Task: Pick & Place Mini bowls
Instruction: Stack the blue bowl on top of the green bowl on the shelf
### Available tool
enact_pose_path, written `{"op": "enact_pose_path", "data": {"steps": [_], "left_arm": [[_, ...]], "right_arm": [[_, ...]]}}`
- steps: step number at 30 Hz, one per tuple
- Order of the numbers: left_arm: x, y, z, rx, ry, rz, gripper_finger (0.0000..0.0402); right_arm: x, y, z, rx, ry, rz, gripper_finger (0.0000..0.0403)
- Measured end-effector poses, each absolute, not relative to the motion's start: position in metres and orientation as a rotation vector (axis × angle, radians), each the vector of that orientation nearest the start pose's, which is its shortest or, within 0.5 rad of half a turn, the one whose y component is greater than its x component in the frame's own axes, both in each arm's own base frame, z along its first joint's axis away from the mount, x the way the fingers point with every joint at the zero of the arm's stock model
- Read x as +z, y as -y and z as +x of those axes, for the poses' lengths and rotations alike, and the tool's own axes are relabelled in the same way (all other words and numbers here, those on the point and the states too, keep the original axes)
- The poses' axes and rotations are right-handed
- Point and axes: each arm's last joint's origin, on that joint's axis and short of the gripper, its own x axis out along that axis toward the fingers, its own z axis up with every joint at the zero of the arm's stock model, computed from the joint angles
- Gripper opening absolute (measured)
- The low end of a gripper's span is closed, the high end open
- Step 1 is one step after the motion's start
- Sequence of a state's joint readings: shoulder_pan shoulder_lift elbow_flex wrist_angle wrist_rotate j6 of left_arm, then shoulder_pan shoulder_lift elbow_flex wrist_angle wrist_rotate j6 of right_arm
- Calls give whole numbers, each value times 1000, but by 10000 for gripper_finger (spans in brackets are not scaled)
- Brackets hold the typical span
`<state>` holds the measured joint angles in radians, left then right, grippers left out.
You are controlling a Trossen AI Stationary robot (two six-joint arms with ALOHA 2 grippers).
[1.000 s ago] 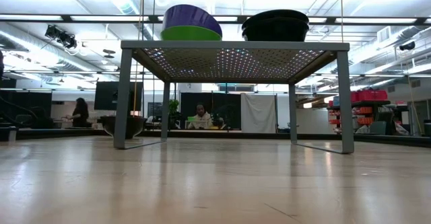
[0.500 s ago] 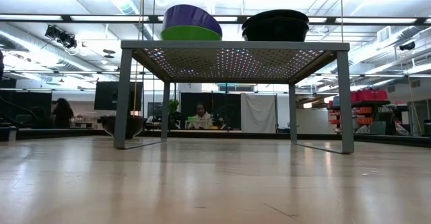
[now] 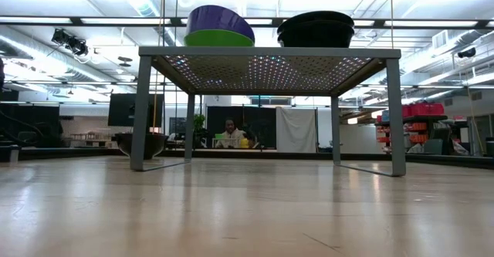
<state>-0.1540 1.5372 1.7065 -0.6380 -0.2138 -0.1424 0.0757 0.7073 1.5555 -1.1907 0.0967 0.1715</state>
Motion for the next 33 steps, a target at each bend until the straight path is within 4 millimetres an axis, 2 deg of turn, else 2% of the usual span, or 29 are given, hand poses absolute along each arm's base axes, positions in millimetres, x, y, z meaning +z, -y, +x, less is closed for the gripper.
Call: {"op": "enact_pose_path", "data": {"steps": [21,27,33], "left_arm": [[435,44,324,70,-370,4,1],[412,43,318,68,-353,-23,1],[403,32,305,97,-343,-56,1]], "right_arm": [[466,1,27,-50,-338,140,6],[466,1,27,-50,-338,140,6],[466,1,27,-50,-338,140,6]]}}
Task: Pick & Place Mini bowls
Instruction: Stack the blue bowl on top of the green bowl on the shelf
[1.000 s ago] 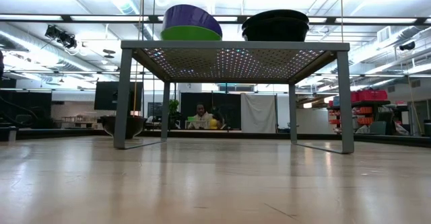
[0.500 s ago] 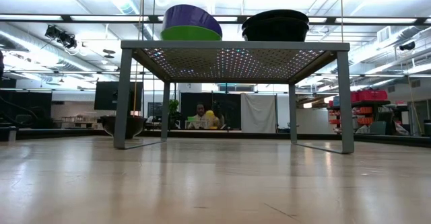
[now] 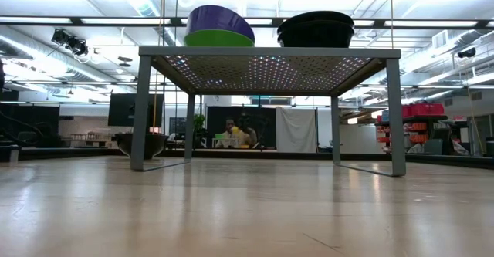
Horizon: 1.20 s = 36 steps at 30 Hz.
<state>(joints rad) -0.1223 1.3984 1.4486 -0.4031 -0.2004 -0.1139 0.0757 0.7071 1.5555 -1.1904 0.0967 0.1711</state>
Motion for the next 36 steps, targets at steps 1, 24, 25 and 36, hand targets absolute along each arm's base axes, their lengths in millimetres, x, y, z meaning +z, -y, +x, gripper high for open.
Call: {"op": "enact_pose_path", "data": {"steps": [1,24,25,36], "left_arm": [[398,30,302,104,-360,-57,1],[350,8,286,264,-523,-232,0],[348,7,285,269,-537,-238,0],[356,9,268,286,-551,-280,0]], "right_arm": [[466,1,27,-49,-338,140,6],[466,1,27,-49,-338,140,6],[466,1,27,-50,-338,140,6],[466,1,28,-50,-338,140,6]]}}
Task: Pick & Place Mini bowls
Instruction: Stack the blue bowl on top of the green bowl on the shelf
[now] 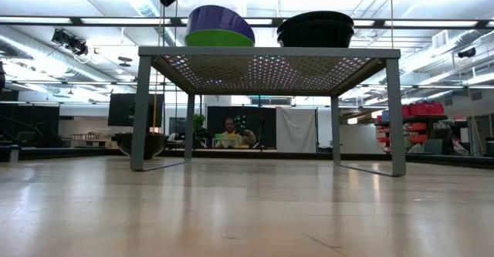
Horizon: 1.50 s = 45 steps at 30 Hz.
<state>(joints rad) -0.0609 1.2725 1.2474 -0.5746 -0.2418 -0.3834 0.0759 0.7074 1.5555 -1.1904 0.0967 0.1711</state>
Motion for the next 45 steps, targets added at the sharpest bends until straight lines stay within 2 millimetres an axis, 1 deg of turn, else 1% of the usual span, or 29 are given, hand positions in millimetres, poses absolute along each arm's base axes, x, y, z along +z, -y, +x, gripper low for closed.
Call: {"op": "enact_pose_path", "data": {"steps": [8,13,16,24,31,40,45], "left_arm": [[341,13,262,283,-542,-318,0],[337,17,260,287,-525,-346,0],[333,20,257,295,-544,-339,0],[332,20,256,297,-553,-346,0],[328,20,254,293,-606,-351,0],[327,21,253,289,-619,-347,0],[324,21,252,281,-656,-345,0]], "right_arm": [[466,1,27,-49,-338,140,6],[466,1,28,-49,-338,140,6],[466,1,28,-50,-338,140,6],[466,1,28,-49,-338,140,7],[466,1,28,-50,-338,140,7],[466,1,28,-49,-338,140,7],[466,1,28,-49,-338,140,6]]}}
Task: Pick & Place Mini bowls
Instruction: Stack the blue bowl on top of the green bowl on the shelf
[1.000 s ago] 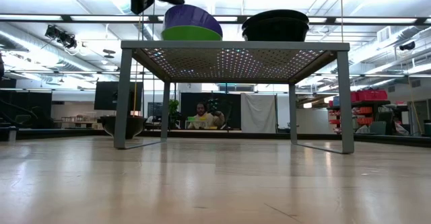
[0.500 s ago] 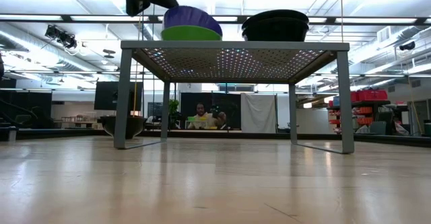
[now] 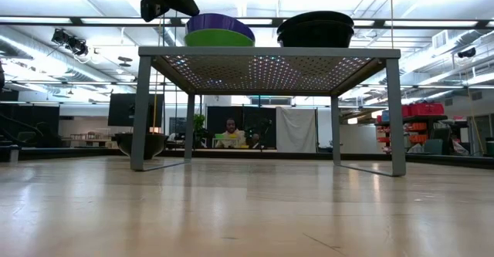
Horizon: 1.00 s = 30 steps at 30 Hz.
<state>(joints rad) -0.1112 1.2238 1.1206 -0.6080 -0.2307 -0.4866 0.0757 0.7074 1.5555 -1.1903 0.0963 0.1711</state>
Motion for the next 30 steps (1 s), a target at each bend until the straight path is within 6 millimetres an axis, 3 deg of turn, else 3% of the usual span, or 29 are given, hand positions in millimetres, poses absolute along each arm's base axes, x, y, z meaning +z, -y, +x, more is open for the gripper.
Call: {"op": "enact_pose_path", "data": {"steps": [14,22,30], "left_arm": [[322,22,251,274,-674,-366,0],[329,22,256,275,-583,-368,0],[321,24,264,280,-618,-350,0]], "right_arm": [[466,1,28,-50,-338,140,6],[466,1,28,-49,-338,140,6],[466,1,27,-49,-338,140,6]]}}
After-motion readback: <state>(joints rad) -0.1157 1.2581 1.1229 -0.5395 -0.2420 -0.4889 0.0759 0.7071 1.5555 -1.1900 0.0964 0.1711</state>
